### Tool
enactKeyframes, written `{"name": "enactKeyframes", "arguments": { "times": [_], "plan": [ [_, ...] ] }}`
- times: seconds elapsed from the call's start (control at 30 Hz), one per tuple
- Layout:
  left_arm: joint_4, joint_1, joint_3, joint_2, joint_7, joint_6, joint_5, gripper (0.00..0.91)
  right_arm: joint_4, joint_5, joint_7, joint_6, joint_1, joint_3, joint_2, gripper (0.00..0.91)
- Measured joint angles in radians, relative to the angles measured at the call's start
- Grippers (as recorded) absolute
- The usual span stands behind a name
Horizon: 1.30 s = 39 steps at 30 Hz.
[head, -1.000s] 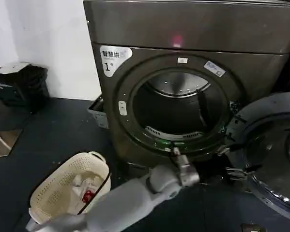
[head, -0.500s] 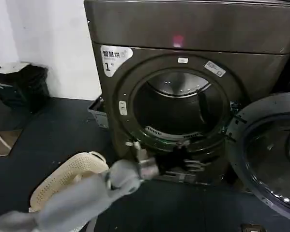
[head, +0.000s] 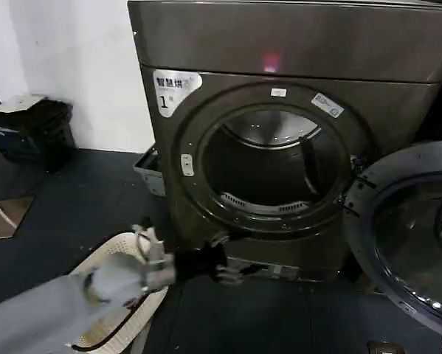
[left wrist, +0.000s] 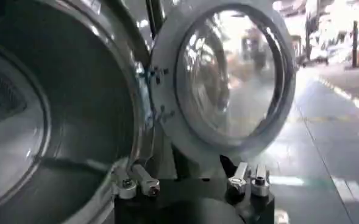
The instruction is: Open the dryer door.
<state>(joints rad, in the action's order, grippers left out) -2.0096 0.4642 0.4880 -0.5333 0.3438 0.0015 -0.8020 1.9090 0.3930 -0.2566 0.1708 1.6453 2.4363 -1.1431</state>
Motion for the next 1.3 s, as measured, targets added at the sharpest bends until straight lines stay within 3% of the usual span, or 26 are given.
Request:
{"name": "enactKeyframes", "arguments": {
  "times": [0.1, 0.3, 0.7, 0.97, 1.3],
  "plan": [
    [-0.036, 0.031, -0.034, 0.084, 0.004, 0.022, 0.007, 0.907, -0.010, -0.034, 0.000, -0.027, -0.008, -0.003, 0.005, 0.907],
    [-0.089, 0.121, -0.128, 0.238, 0.055, 0.049, 0.061, 0.907, -0.007, -0.042, 0.001, -0.029, -0.024, -0.004, -0.002, 0.907],
    [-0.088, 0.219, -0.180, 0.494, 0.089, 0.065, 0.226, 0.907, -0.006, -0.037, 0.001, -0.030, -0.025, -0.010, -0.011, 0.907],
    [-0.046, 0.226, -0.207, 0.573, 0.103, 0.106, 0.275, 0.907, -0.006, -0.038, 0.000, -0.028, -0.032, -0.028, -0.001, 0.907],
    [-0.004, 0.232, -0.235, 0.602, 0.190, 0.197, 0.350, 0.907, -0.024, -0.039, -0.001, -0.029, -0.028, -0.025, 0.014, 0.907]
  ]
}}
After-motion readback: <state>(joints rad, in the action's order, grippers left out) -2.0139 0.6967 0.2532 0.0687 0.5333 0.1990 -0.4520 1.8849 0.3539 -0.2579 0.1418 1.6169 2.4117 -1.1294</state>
